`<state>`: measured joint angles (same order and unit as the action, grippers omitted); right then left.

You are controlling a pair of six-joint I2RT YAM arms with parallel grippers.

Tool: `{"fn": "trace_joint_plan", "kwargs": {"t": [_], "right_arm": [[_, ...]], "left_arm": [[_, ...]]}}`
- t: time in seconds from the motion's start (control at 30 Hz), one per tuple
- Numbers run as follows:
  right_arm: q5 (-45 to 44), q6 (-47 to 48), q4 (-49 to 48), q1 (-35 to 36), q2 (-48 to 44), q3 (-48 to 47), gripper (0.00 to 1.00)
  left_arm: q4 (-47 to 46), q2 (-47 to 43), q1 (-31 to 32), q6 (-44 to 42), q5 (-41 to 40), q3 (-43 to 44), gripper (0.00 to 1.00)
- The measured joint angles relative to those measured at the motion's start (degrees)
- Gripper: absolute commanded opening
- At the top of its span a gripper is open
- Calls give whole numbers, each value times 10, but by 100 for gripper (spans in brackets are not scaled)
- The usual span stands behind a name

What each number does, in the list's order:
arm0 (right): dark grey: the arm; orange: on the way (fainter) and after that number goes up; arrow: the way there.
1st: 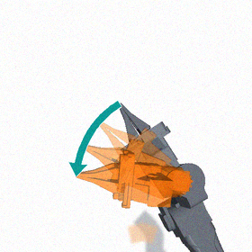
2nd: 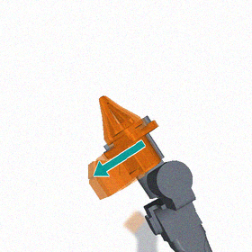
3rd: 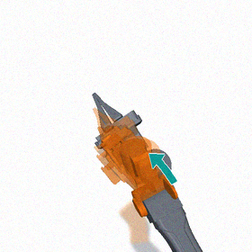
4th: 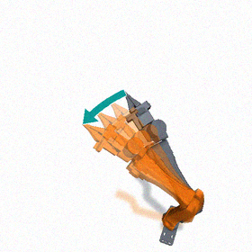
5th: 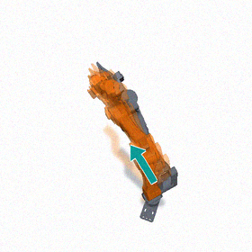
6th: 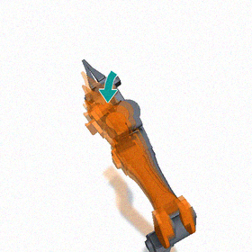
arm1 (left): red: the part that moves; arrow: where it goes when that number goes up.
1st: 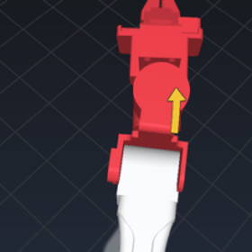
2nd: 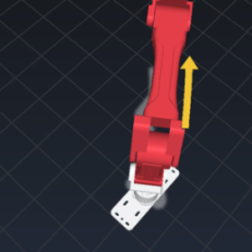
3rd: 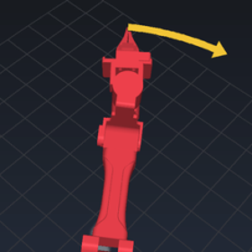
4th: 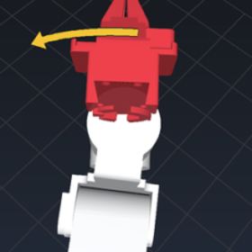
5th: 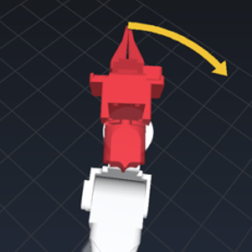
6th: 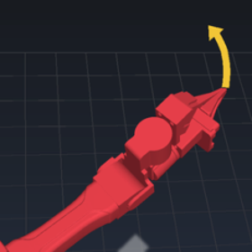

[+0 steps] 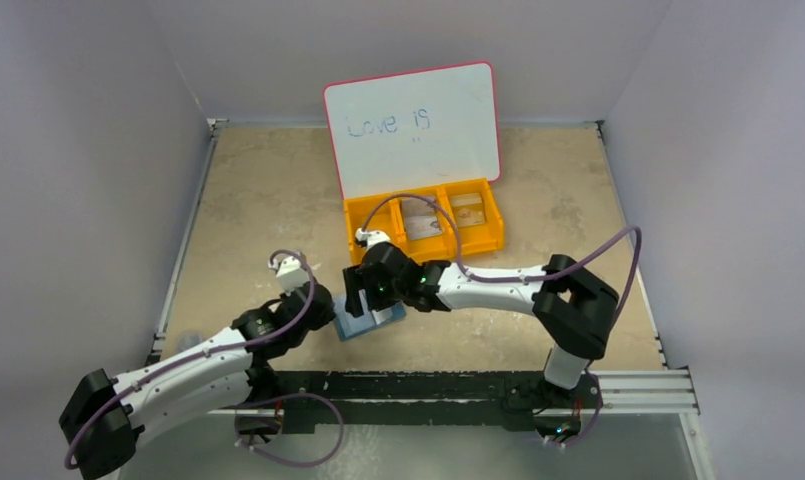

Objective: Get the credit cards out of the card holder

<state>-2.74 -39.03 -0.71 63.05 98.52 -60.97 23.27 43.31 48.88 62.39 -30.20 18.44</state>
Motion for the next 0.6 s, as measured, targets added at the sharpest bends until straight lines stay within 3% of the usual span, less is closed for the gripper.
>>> {"fn": "trace_joint_plan", "kwargs": {"t": [0.1,0.37,0.6], "right_arm": [[-26,12,24,17,17,-15,89],[-106,43,91,65,86,-78,86],[-150,44,125,70,119,-109,69]], "left_arm": [[15,-7,0,2,-12,3,17],[94,-118,0,39,-77,10,18],[126,-154,0,60,-97,10,18]]}}
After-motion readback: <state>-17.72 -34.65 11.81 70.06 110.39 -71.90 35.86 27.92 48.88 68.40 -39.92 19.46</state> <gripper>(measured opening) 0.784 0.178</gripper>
